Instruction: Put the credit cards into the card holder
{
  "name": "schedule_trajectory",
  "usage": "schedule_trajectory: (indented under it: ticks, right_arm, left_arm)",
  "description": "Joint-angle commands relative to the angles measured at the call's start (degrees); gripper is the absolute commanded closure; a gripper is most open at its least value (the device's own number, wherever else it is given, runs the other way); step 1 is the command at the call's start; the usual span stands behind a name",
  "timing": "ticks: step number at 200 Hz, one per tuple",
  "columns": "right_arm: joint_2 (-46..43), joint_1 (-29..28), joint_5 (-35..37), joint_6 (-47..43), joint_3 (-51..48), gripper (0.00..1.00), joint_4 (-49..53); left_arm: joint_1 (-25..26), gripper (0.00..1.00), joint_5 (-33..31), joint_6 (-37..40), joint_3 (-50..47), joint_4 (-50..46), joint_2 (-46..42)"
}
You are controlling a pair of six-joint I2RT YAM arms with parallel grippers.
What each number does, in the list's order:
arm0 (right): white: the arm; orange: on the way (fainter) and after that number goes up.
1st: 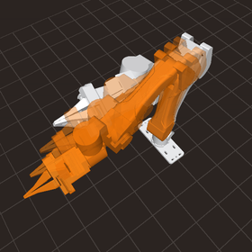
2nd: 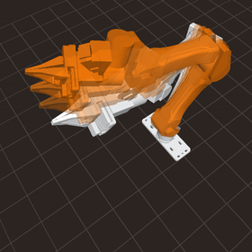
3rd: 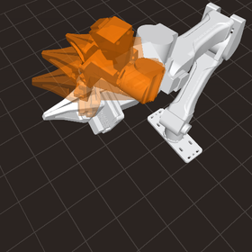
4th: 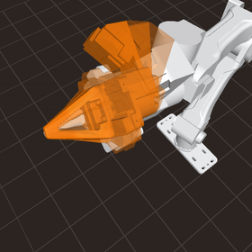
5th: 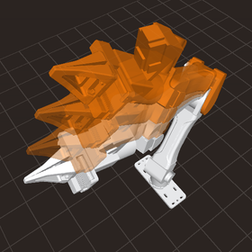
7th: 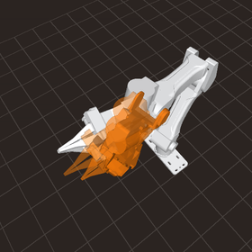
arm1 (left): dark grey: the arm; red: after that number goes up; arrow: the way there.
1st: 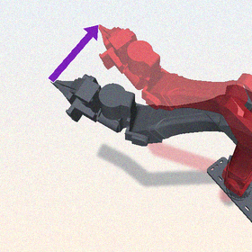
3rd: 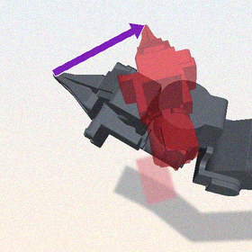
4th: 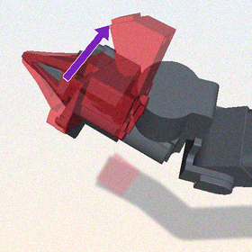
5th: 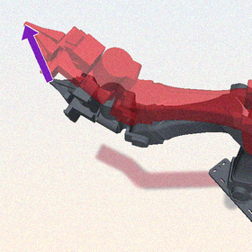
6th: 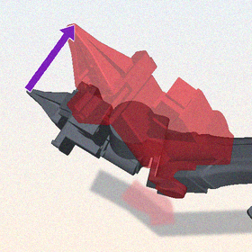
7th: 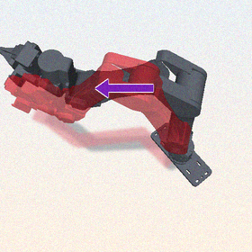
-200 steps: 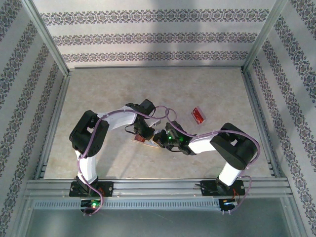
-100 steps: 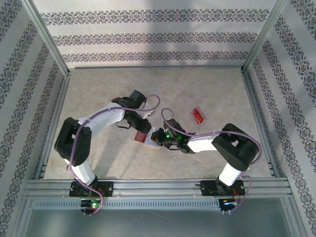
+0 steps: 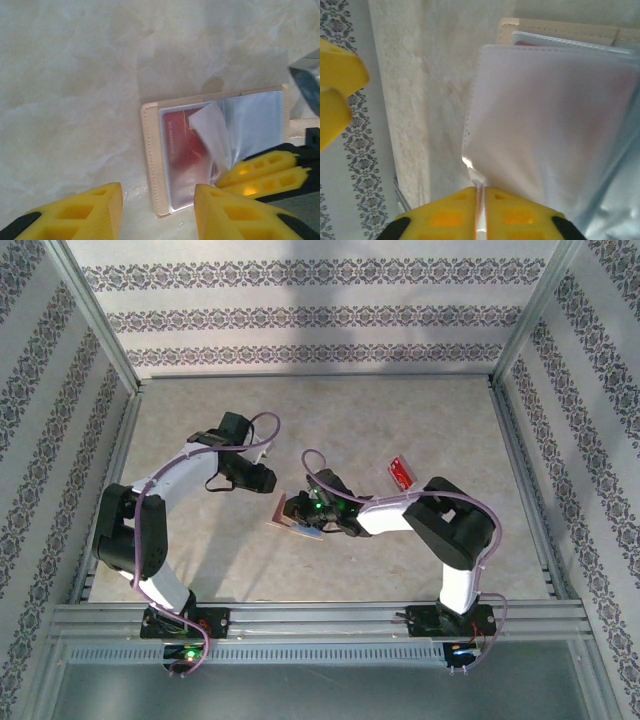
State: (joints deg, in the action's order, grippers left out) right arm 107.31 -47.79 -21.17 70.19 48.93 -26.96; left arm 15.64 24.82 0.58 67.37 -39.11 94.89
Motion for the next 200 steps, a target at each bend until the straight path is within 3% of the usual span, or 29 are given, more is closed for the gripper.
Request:
schedule_trajectory:
  ticks: [1,63,114,146,200]
  right_arm:
    - [1.9,-0.5,-2.2,-1.4,3.0,0.83,1.3]
    - [3.6,-0.7,-4.3,-3.5,7.4,0.77,4.4]
    - [-3.3,0.7,-3.7,-7.3,6.9,0.77,9.2]
    - [-8.4,2.0,-1.3,-8.0,1.9,0.79,9.6]
    - [-10.0,3.3,-0.3,-7.9,-2.6,0.91,8.7]
  left_arm:
    - [-0.2,0.57,-0.4,-0.2,-0.6,1.6,-0.5]
    - [-0.2,0.57,-0.5,0.8,-1.4,2.3,-1.3]
    - [-0.1,0.57,4.4,3.1,-1.3,2.0,-2.7]
    - [0.5,0.63,8.3,4.0,-2.0,2.0,-2.3]
    - [5.3,0.76,7.3,5.6,-1.5,0.8,3.1]
